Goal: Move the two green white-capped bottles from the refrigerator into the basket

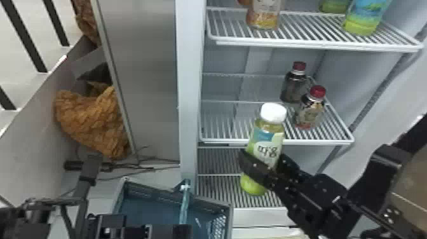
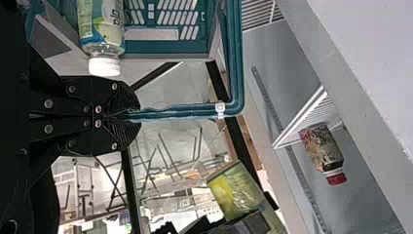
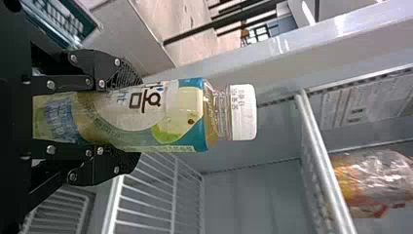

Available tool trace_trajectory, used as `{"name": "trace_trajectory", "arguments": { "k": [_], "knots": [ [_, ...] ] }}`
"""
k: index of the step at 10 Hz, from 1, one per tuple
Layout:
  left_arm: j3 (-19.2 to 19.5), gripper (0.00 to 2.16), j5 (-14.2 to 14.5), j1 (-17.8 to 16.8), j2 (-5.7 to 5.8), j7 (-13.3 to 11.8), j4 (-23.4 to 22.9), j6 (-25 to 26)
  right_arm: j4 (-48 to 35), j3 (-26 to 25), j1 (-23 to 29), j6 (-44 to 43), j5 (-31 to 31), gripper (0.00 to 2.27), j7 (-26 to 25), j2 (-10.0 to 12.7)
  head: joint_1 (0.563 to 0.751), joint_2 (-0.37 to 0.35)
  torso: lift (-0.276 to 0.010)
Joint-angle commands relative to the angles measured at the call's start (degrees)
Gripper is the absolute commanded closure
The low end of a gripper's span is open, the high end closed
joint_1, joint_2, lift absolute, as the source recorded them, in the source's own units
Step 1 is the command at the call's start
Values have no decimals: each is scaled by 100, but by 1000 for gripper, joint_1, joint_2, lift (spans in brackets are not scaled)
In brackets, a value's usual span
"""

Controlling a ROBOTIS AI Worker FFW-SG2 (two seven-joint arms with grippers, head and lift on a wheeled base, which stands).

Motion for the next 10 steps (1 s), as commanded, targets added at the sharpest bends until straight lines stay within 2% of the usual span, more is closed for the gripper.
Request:
{"name": "trace_trajectory", "arguments": {
  "k": [1,4,7,10],
  "knots": [
    [-13,1181,-7,-14,0,0,5,3,48,31,36,139,-140,940,77,1,695,-102,-263],
    [-1,1181,-19,-14,0,0,-10,3,582,88,-20,420,-849,940,349,-96,695,-67,-263],
    [-47,1181,-64,-42,0,0,5,3,1510,180,-456,631,-1294,940,806,-184,695,-26,-263],
    [-24,1181,-76,-28,0,0,5,3,1805,260,-554,631,-1191,940,868,-210,695,-8,-263]
  ]
}}
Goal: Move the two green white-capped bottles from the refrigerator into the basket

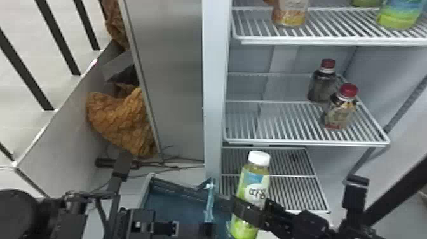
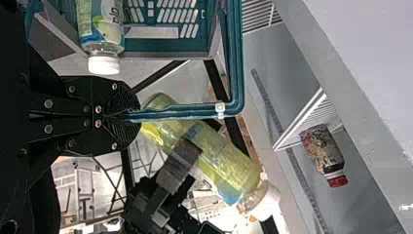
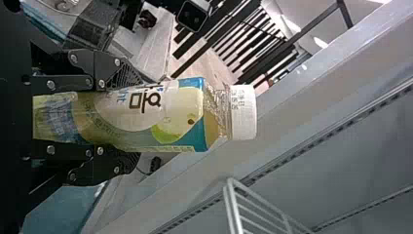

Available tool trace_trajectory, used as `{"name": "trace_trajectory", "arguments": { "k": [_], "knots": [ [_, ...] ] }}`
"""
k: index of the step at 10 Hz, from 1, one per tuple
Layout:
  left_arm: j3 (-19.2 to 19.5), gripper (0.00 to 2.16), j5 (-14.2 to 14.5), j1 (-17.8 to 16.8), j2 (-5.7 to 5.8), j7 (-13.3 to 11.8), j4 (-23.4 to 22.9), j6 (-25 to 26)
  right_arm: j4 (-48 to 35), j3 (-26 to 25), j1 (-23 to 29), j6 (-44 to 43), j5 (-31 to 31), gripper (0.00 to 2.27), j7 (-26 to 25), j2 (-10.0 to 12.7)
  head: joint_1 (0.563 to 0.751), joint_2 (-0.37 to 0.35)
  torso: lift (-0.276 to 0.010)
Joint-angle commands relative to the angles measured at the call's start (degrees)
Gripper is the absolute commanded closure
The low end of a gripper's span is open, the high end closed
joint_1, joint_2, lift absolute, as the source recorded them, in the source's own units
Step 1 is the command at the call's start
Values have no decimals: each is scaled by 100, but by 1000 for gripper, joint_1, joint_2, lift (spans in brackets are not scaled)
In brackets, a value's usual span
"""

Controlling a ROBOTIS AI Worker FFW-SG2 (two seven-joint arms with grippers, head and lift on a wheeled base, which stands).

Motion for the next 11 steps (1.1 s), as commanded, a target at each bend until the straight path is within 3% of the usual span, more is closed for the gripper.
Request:
{"name": "trace_trajectory", "arguments": {
  "k": [1,8,9,11],
  "knots": [
    [20,1181,0,6,0,0,8,3,241,82,-110,0,54,940,50,-28,695,-5,-263],
    [-3,1181,0,-8,-9,0,-6,3,1042,471,-630,450,66,929,269,-151,695,35,-263],
    [-3,1181,0,-8,0,0,8,3,1127,505,-673,478,-3,866,278,-160,695,39,-263],
    [-3,1181,-11,-22,0,0,8,3,1366,562,-841,563,-37,464,454,-204,695,55,-263]
  ]
}}
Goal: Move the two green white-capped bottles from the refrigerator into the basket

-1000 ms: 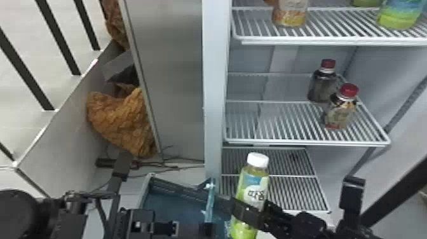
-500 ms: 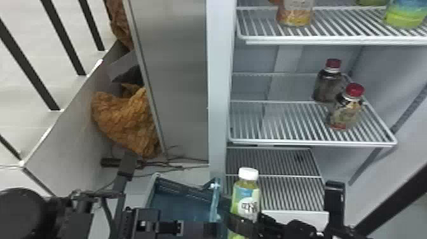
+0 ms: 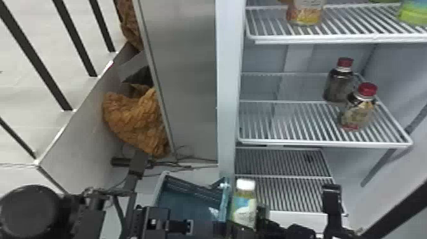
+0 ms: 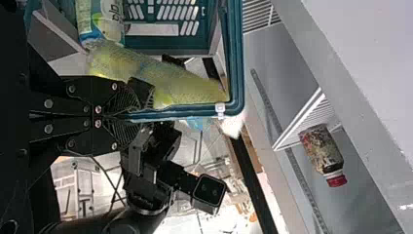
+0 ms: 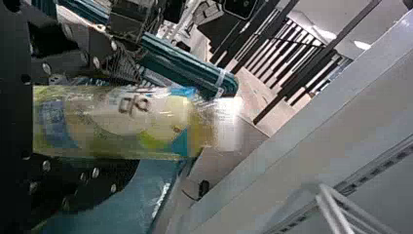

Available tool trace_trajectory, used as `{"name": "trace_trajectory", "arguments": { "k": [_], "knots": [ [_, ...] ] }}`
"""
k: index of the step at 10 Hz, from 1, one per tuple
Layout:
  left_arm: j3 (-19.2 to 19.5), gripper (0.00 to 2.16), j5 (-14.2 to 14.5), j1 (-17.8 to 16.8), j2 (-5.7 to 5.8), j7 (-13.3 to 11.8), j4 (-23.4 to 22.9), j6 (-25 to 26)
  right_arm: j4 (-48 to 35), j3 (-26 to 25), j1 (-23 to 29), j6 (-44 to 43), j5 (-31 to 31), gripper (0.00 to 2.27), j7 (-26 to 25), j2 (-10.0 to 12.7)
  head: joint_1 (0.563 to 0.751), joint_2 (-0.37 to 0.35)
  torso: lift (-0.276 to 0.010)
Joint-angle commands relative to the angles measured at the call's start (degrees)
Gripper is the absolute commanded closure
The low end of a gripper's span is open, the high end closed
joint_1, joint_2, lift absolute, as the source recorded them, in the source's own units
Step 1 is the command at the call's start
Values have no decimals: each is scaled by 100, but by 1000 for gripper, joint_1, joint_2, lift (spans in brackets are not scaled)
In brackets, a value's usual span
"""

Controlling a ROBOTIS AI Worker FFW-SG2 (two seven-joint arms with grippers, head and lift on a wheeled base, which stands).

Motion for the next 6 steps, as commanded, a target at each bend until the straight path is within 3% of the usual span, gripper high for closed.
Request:
{"name": "trace_trajectory", "arguments": {
  "k": [1,6],
  "knots": [
    [-11,1181,0,-15,1,-1,2,3,52,13,-42,20,0,381,7,-12,695,62,-263],
    [0,1181,-12,-29,1,-1,2,3,-4,2,-28,48,57,351,16,-12,695,60,-263]
  ]
}}
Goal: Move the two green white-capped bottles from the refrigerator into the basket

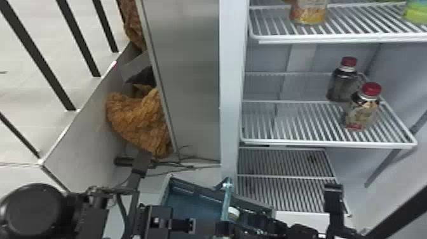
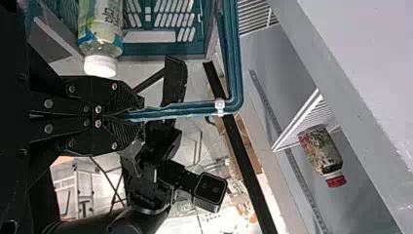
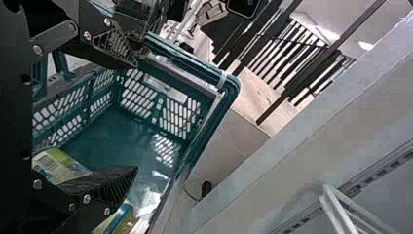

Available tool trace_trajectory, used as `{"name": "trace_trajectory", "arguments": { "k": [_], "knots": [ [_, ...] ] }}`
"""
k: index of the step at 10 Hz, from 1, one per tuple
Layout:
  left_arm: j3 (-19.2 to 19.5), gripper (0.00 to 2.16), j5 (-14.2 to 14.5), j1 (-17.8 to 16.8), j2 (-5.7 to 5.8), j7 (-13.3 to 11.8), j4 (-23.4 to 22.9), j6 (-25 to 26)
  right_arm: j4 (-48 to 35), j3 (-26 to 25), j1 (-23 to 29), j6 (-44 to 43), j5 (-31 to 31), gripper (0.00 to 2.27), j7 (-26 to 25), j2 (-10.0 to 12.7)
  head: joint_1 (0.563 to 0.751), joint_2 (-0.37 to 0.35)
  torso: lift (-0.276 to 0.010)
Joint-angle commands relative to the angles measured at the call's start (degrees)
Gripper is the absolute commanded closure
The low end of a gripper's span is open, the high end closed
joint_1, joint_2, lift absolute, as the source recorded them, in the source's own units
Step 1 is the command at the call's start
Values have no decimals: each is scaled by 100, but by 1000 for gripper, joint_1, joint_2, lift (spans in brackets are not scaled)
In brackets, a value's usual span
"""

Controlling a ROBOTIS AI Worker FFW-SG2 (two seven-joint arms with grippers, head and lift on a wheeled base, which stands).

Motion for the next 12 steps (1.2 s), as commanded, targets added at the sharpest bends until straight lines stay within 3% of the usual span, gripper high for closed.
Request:
{"name": "trace_trajectory", "arguments": {
  "k": [1,8,12],
  "knots": [
    [1,1181,0,13,0,0,-10,3,-30,0,9,0,27,351,0,0,695,60,-263],
    [1,1181,0,27,0,0,4,3,-550,-366,178,-28,769,349,-70,70,695,13,-263],
    [13,1181,0,27,-9,-9,4,3,-1366,-823,768,-1406,1135,351,-562,308,695,-53,-263]
  ]
}}
